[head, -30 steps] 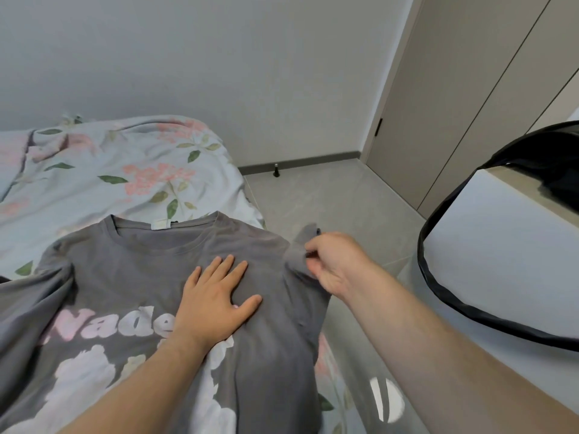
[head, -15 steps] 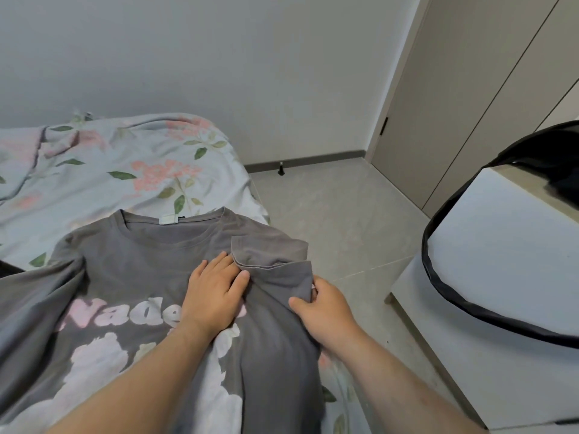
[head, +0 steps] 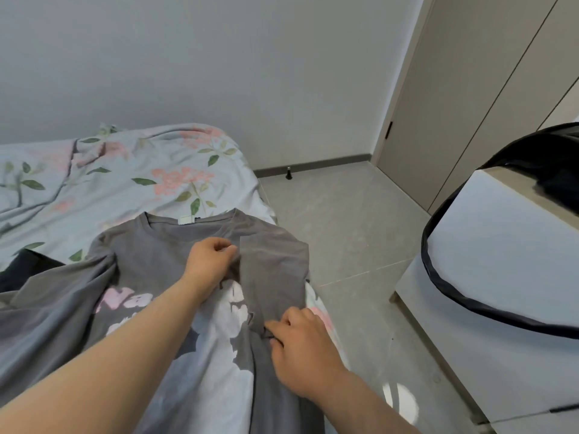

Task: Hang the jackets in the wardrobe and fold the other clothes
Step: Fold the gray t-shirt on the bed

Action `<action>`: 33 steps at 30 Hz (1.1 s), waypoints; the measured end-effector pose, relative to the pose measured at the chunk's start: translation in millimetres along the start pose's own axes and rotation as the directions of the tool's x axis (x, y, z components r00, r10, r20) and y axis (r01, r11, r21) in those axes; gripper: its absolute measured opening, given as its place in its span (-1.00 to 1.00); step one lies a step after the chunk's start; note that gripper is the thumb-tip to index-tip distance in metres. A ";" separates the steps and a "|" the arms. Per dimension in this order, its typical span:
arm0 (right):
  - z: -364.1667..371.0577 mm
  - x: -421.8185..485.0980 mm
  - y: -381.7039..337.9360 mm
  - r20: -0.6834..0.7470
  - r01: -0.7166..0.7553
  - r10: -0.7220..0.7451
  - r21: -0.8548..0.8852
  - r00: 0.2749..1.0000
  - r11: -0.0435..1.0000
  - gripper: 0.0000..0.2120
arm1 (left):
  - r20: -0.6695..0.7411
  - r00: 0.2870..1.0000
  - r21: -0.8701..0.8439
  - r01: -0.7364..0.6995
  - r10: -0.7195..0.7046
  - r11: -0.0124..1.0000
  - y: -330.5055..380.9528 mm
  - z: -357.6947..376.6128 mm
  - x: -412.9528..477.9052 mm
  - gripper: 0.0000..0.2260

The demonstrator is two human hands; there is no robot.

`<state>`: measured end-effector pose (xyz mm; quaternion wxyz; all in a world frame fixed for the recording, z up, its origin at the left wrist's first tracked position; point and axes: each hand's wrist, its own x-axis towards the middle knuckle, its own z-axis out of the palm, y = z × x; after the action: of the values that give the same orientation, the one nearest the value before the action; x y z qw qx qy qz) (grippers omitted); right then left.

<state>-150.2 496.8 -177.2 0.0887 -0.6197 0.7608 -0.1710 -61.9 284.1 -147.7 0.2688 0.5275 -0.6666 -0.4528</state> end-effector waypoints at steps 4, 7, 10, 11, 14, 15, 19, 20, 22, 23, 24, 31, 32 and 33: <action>-5.5 3.6 -21.1 -0.083 -0.011 0.017 0.062 0.996 0.998 -0.70 | -0.055 0.983 0.146 -0.168 0.177 0.975 6.2 -55.3 -53.0 -0.89; -2.5 18.4 -48.1 -0.108 0.043 -0.035 0.069 0.994 0.997 -0.73 | -0.187 0.941 0.384 -0.195 0.283 0.903 -29.0 -116.3 -97.3 -0.92; 10.3 40.6 -90.9 0.011 0.134 -0.136 0.098 0.991 0.986 -0.70 | -0.332 0.922 0.672 0.082 0.201 0.736 -72.7 -178.8 -110.9 -0.84; 16.4 48.3 -108.2 0.035 0.162 -0.167 0.121 0.985 0.979 -0.68 | -0.354 0.931 0.676 0.189 0.089 0.712 -83.2 -190.2 -114.0 -0.78; 38.6 71.0 -165.5 0.057 0.204 -0.221 0.224 0.974 0.953 -0.54 | -0.310 0.946 0.529 0.257 -0.098 0.809 -105.9 -196.7 -121.1 -0.79; 47.3 76.8 -181.3 0.071 0.195 -0.220 0.255 0.973 0.947 -0.50 | -0.305 0.949 0.470 0.219 -0.076 0.855 -112.0 -195.7 -122.7 -0.80; 89.2 80.0 -201.7 0.136 0.146 -0.170 0.172 0.976 0.974 -0.41 | -0.360 0.930 0.316 0.193 -0.071 0.929 -126.2 -204.3 -117.4 -0.75; 97.4 77.8 -200.4 0.116 0.146 -0.162 0.131 0.980 0.981 -0.40 | -0.344 0.933 0.306 0.218 -0.106 0.927 -128.2 -210.1 -112.5 -0.77; 106.2 75.0 -198.0 0.044 0.151 -0.154 0.077 0.987 0.986 -0.39 | -0.308 0.938 0.324 0.258 -0.157 0.910 -131.0 -227.9 -99.5 -0.84; 108.3 74.5 -197.7 0.022 0.148 -0.150 0.073 0.988 0.986 -0.39 | -0.314 0.936 0.347 0.271 -0.161 0.898 -130.7 -239.4 -92.7 -0.84; 109.7 74.6 -197.8 0.013 0.143 -0.144 0.078 0.989 0.987 -0.38 | -0.345 0.927 0.375 0.281 -0.148 0.883 -130.1 -251.4 -85.6 -0.84; 110.3 75.5 -199.6 0.024 0.130 -0.132 0.073 0.991 0.989 -0.36 | -0.362 0.928 0.545 0.285 -0.086 0.789 -127.8 -270.0 -53.1 -0.64; 110.2 75.5 -200.0 0.023 0.129 -0.131 0.081 0.991 0.988 -0.36 | -0.342 0.935 0.557 0.281 -0.092 0.782 -127.2 -269.3 -49.6 -0.65; 110.0 75.6 -199.7 0.025 0.131 -0.133 0.074 0.991 0.989 -0.37 | -0.340 0.934 0.522 0.281 -0.105 0.805 -125.8 -269.3 -46.0 -0.67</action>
<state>53.9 372.0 -199.3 0.1109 -0.6675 0.7102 -0.1945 234.8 237.3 -133.9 0.1496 0.7103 -0.6645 -0.1776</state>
